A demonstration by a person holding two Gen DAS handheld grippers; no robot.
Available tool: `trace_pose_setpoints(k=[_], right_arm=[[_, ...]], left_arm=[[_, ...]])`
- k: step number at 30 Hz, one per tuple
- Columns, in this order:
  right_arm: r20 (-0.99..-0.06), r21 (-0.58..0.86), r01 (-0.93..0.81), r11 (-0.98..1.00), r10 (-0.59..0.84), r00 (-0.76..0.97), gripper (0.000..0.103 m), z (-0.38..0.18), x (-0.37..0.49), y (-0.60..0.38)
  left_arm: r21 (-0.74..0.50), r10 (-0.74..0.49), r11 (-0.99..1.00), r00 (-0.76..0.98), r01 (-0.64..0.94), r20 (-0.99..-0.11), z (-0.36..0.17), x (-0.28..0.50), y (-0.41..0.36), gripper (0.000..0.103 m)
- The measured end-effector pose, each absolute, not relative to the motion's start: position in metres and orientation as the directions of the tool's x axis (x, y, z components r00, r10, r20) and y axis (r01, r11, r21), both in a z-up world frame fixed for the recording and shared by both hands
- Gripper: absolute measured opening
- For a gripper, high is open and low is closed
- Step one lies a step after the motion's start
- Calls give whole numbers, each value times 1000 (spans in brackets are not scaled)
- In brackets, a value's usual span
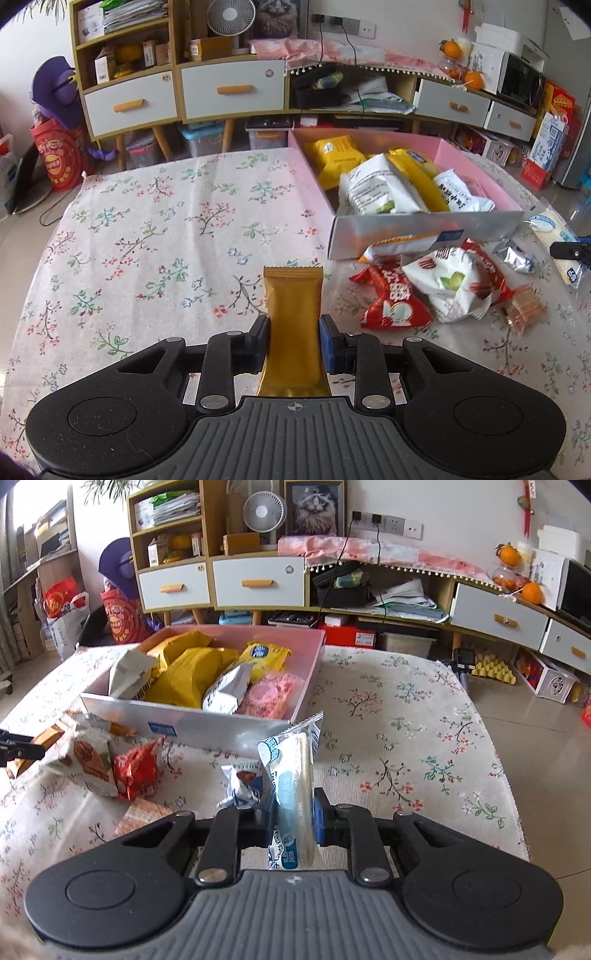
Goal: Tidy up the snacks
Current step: 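Carry the gold bar and milk-bread packet over the pink box and lower them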
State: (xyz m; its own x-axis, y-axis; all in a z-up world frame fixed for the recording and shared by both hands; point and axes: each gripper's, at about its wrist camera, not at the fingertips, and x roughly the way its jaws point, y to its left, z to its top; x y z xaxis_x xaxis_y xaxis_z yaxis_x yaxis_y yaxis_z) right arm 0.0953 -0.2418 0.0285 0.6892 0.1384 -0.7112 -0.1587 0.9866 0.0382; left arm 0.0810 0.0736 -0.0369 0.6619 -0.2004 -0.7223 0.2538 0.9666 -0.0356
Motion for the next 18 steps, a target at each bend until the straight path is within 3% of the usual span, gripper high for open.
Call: trace_pose_setpoints(k=[18], right_arm=[[-680,118,-125,985,172,713,18,56,114,-220]], left_arm=[[-120,-237,969,688,215,-686,-4,97,48,26]])
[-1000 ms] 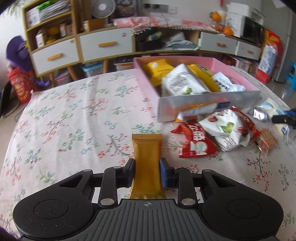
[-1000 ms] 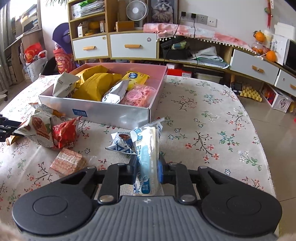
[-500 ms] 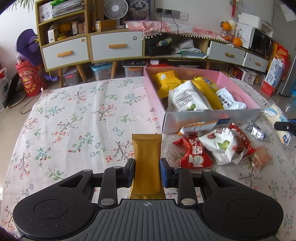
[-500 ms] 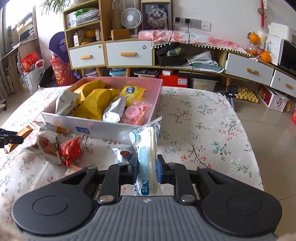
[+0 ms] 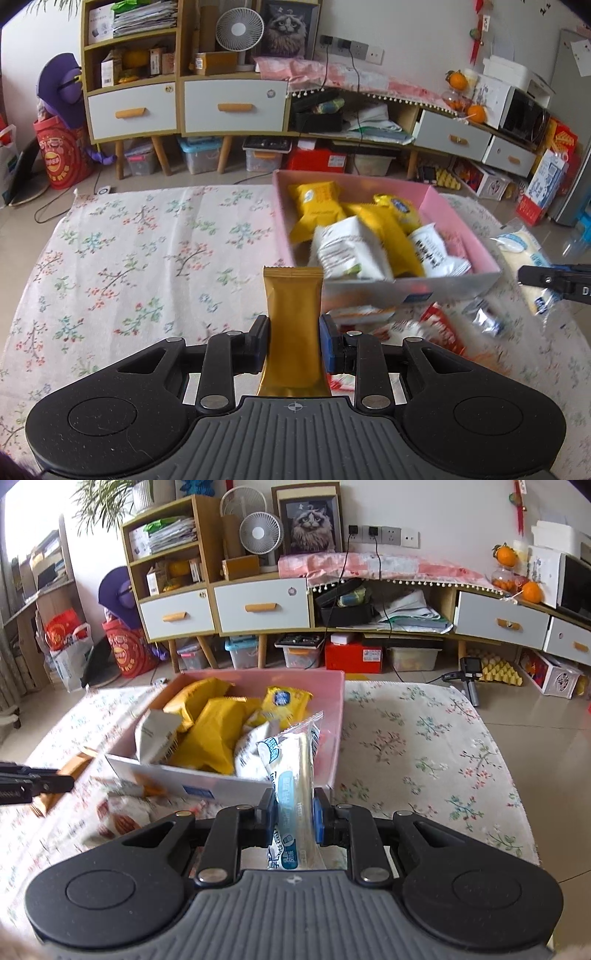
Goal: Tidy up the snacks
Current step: 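Carry the gold bar and milk-bread packet over the pink box and lower them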
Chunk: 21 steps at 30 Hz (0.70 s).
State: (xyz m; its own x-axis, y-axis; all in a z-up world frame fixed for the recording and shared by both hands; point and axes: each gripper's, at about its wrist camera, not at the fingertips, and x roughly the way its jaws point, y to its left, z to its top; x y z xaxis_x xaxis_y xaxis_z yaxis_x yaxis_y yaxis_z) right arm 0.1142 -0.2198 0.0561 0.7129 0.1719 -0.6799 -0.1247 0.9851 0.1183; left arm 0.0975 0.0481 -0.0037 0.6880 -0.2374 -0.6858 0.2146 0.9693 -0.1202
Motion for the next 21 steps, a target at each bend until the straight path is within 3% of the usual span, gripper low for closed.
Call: trace_pose_setpoints(k=[14,21], right_arm=[[-673,214,-67,974,197,713,18,61,142,-211],[-673,251,-36,967,201,712,18,56,162,-214]], left_arm=[[-227,-302,953,693,201,-655,4,118,10,26],[-197,-293,956,700,216,-651,8,140,-10,26]])
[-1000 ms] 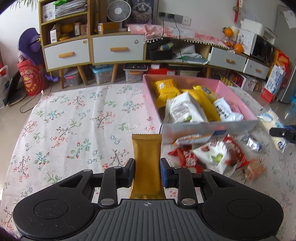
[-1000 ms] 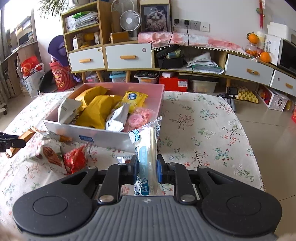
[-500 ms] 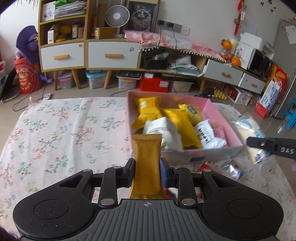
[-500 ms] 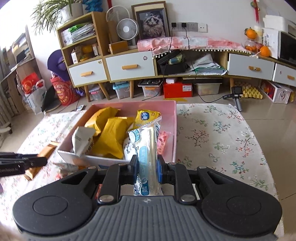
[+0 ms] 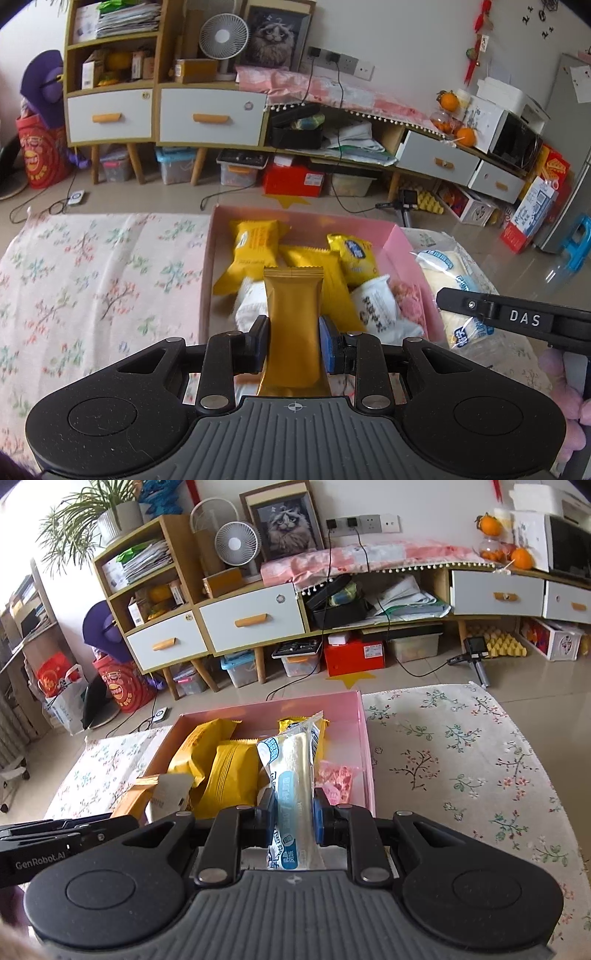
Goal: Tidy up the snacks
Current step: 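Carry the gold bar and milk-bread packet over the pink box and lower them, then open both grippers to drop the bar and bread packet in the box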
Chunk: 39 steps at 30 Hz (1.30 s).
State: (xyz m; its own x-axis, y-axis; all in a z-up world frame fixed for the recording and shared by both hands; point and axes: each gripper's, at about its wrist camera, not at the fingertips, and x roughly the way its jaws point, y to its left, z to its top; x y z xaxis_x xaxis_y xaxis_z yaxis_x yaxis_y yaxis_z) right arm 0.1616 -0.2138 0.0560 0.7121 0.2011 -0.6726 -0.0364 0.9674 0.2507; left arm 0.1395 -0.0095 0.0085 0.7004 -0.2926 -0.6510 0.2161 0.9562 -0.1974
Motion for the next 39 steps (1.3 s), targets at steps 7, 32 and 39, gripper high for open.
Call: trace_pose_setpoints(k=[7,32,39], right_arm=[[-675,311,12,950,212,707,18,46,183,-220],[-671,351,58,935,208,712,39,39,203,-235],[-671,329,34,944,208,712,61,51,189,-236]], left_arm=[[-167,-292,955,687,243,-666,9,178,-27,26],[-177,-288,957,693,229,-661,-2,214,-41,66],[-159,-262,965,708,210,-656,10,176,-24,83]])
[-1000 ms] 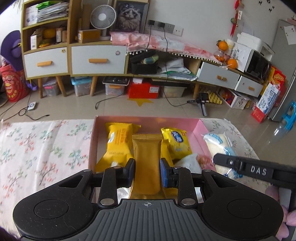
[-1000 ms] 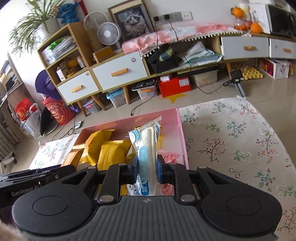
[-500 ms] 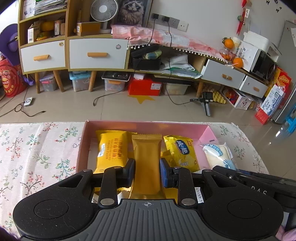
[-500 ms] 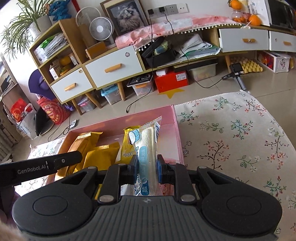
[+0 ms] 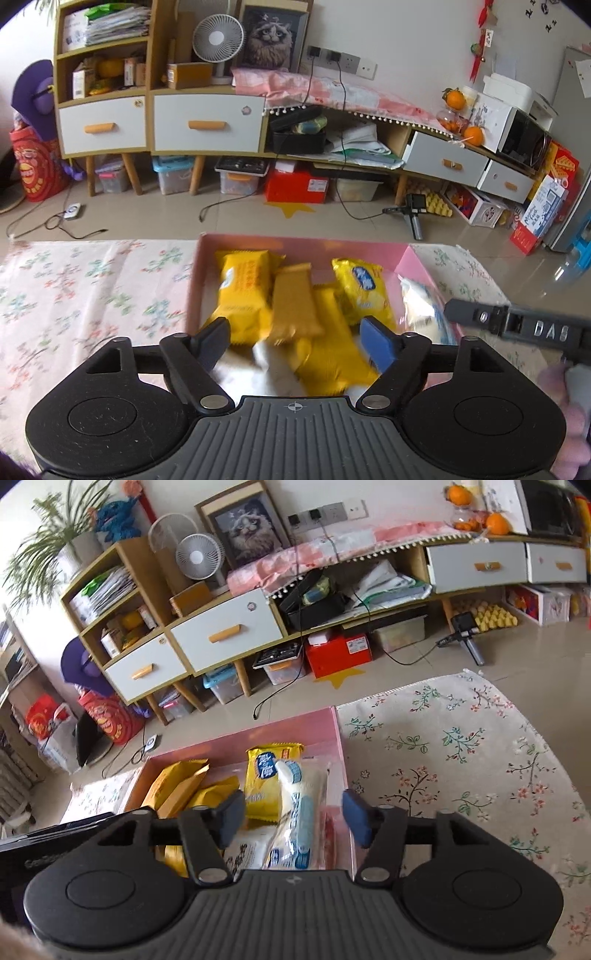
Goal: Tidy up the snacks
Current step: 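Open both grippers to drop the bar and bread packet in the box, then withdraw both grippers and lower them to the red candy bags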
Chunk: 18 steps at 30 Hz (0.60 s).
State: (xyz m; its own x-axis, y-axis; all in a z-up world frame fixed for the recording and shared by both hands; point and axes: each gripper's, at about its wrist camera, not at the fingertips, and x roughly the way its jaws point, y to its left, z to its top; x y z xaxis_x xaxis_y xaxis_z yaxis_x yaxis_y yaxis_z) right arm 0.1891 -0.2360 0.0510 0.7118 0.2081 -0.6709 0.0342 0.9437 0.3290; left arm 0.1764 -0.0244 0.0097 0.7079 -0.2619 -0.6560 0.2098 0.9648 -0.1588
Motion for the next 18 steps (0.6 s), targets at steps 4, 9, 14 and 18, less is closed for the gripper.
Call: trace_pose_setpoints(k=[4,9,14,18], right_arm=[[-668,306,10,952,207,715,75,57,181,-233],[-674,263,-8,965,190,714,87,62,165,-228],[-659,259,-19,966,191,728,96,69,150,-223],[-652,234,-28,972,178,737,101,70,139,-221]], left_arm=[[-146,-241,970,703,193,-669,10,155,-10,87],[-133,-225,974,695,185,-683,7,130,12,95],[-117,-197,980,692,162,-695,1,113,28,95],[-141,-202,979,703,145,-682,-4,103,39,99]])
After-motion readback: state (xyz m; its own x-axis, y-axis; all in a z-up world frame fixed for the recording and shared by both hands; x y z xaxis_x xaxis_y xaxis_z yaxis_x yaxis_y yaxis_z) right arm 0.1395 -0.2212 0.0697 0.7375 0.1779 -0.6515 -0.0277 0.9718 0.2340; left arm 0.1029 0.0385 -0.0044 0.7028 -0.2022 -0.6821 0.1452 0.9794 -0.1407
